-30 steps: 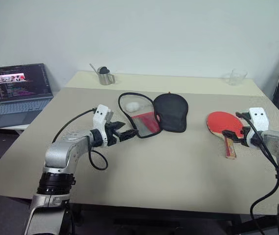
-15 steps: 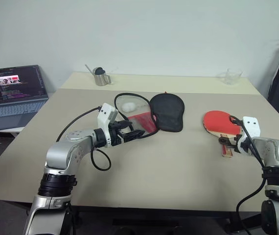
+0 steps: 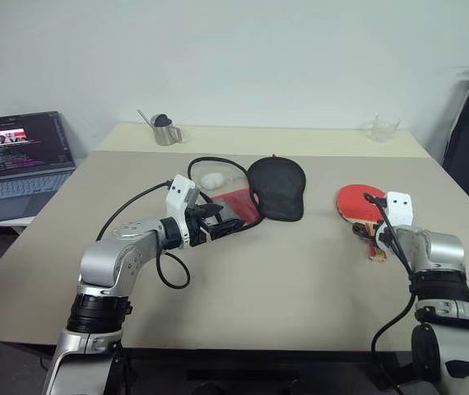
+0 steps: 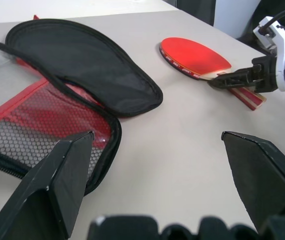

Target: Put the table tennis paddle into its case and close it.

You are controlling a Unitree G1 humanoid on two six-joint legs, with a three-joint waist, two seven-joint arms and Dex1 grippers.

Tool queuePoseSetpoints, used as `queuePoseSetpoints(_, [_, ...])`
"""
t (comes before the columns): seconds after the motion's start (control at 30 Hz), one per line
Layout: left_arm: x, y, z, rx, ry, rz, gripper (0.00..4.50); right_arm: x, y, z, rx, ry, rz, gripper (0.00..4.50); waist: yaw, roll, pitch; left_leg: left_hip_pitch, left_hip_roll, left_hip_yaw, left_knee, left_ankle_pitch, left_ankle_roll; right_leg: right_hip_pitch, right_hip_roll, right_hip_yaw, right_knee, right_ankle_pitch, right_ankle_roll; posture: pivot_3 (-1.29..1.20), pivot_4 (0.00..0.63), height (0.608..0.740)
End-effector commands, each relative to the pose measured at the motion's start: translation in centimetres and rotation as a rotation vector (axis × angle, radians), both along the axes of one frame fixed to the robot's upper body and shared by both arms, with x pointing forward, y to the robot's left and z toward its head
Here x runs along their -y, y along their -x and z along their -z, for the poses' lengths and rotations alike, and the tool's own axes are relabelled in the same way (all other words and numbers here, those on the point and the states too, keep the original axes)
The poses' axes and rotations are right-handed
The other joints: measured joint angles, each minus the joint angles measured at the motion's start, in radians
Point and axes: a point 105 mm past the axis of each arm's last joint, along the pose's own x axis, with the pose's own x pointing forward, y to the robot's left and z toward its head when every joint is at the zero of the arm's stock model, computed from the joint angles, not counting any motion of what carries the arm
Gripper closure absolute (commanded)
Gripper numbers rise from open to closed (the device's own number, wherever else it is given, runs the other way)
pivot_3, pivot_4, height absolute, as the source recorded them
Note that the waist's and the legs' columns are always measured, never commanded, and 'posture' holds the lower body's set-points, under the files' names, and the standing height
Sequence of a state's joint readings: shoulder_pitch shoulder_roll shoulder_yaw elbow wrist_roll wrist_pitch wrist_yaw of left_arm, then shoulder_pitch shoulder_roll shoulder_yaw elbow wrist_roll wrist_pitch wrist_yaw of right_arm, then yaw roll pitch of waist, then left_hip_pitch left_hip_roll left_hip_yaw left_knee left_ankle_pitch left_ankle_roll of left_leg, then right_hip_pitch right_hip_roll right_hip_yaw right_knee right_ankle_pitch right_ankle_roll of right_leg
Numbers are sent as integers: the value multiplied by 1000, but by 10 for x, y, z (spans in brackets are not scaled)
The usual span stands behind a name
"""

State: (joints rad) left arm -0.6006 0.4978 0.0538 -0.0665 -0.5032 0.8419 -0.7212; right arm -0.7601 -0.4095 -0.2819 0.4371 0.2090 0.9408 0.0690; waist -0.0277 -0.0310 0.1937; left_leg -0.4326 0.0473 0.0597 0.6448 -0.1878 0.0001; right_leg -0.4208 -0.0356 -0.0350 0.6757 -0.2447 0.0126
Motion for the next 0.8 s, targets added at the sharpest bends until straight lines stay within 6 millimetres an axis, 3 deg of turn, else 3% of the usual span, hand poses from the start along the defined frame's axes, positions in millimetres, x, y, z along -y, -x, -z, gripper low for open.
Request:
queuePoseSetpoints(0.03, [4, 4, -14, 66, 7, 14, 17, 2, -3, -4, 24, 19, 15, 968, -1, 0, 0, 0, 0, 0, 0, 0, 0, 0, 0, 0, 0, 0, 0, 0, 150, 740])
queuePoseSetpoints(0.27, [3, 3, -12, 66, 3, -1, 17, 3, -7, -13, 49, 26, 24, 3310, -5, 0, 0, 0, 0, 0, -1, 0, 0, 0, 0, 0, 0, 0, 0, 0, 150, 740])
queuePoseSetpoints(0.37, [3, 3, -11, 67, 0, -5, 17, -1, -11, -25, 82, 19, 18, 3408, -5, 0, 0, 0, 0, 0, -1, 0, 0, -1, 0, 0, 0, 0, 0, 0, 150, 740])
queuePoseSetpoints(0.47, [1, 2, -11, 67, -2, -18, 17, -12, -20, -49, 152, -1, -2, 3408, -5, 1, 0, 0, 0, 1, -1, 0, 0, -1, 0, 0, 0, 0, 0, 0, 150, 740])
queuePoseSetpoints(0.67, [0, 2, -9, 63, -3, -29, 17, -50, -45, -111, 311, -24, -61, 3408, -7, 2, 1, -1, 0, 2, -4, 0, 0, -5, 1, 1, 0, 0, 0, 0, 150, 740])
queuePoseSetpoints(0.8, [2, 3, -8, 62, -2, -31, 17, -77, -61, -126, 344, -67, -89, 3408, -5, 2, 1, -1, 0, 2, -6, 0, 0, -4, 1, 1, -2, 0, -1, 0, 150, 740])
